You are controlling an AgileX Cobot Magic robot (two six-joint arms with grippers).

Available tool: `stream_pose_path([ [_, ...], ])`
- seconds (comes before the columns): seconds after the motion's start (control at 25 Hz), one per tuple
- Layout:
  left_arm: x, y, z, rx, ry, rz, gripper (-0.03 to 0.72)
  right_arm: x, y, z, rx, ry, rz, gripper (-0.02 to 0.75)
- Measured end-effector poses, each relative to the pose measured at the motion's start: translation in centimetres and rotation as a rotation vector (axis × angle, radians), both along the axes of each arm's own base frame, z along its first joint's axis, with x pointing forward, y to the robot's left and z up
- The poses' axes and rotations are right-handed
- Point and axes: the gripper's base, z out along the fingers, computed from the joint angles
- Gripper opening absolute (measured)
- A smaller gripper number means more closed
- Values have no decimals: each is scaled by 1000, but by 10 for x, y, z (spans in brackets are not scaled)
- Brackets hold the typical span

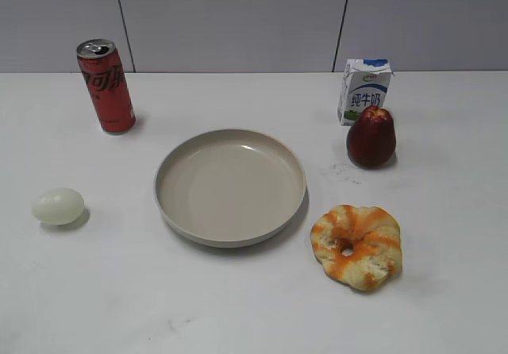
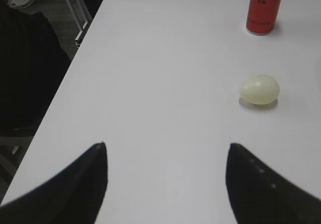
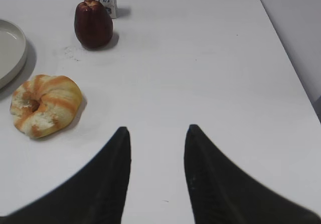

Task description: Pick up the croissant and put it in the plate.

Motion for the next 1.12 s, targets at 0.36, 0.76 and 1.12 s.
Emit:
stream_pose_path([
  [0.36,0,0,0,0,0,0,555,0,0,0,0,0,0,278],
  [0.76,0,0,0,0,0,0,554,0,0,0,0,0,0,278],
  [1.12,0,0,0,0,0,0,553,0,0,0,0,0,0,278],
])
